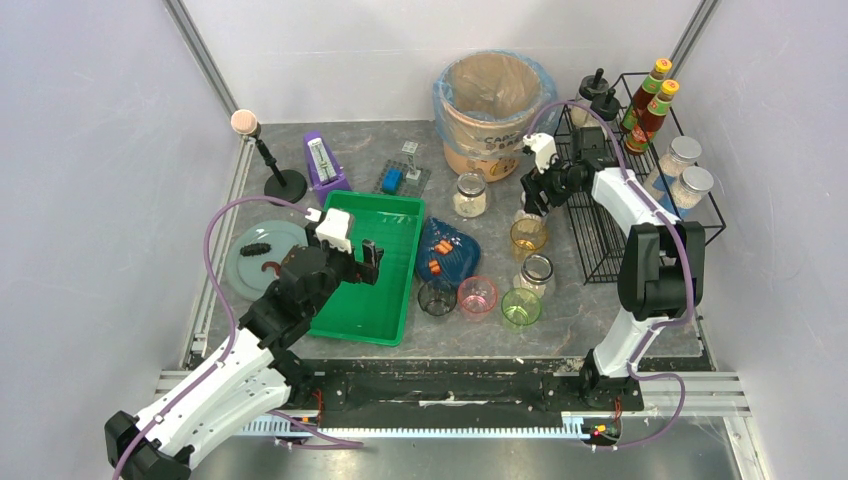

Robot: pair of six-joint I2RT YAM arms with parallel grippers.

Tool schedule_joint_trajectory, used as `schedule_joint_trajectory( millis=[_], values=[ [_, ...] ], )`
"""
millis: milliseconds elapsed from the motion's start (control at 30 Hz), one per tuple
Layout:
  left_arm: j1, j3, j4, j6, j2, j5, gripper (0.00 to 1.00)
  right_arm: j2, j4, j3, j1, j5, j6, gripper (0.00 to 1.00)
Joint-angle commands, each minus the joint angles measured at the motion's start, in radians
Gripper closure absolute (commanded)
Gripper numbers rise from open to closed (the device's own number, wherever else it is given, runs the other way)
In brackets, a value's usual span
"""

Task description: Clear the kitchen counter

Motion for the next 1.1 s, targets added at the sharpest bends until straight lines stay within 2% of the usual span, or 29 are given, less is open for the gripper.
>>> schedule_joint_trajectory(
  millis=[0, 133, 300, 400, 533, 733, 1067],
  values=[
    [-0.003, -0.001, 0.049, 0.025, -0.019, 0.009, 0.06, -0.018, 0.076, 0.043, 0.000, -0.047, 0.130, 0.52],
    [-0.003, -0.002, 0.048, 0.025, -0.024, 0.009, 0.07, -0.033, 0.152, -0.009, 0.005, 0.000, 0.227, 0.66],
    [-0.003, -0.001, 0.049, 0.023, -0.028, 0.003, 0.07, -0.080, 0.245, -0.074, 0.050, 0.197, 0.393, 0.76],
    [-0.003, -0.001, 0.049, 0.023, -0.031, -0.003, 0.07, -0.140, 0.330, -0.139, 0.085, 0.279, 0.479, 0.87],
    [-0.003, -0.001, 0.046, 0.022, -0.036, -0.007, 0.07, -0.197, 0.347, -0.123, 0.131, 0.347, 0.536, 0.99],
    [-0.004, -0.001, 0.044, 0.020, -0.049, -0.010, 0.07, -0.262, 0.291, -0.010, 0.148, 0.408, 0.600, 1.00],
    [-0.005, -0.001, 0.037, 0.017, -0.066, -0.015, 0.07, -0.257, -0.010, 0.385, 0.127, 0.641, 0.587, 1.00]
  ],
)
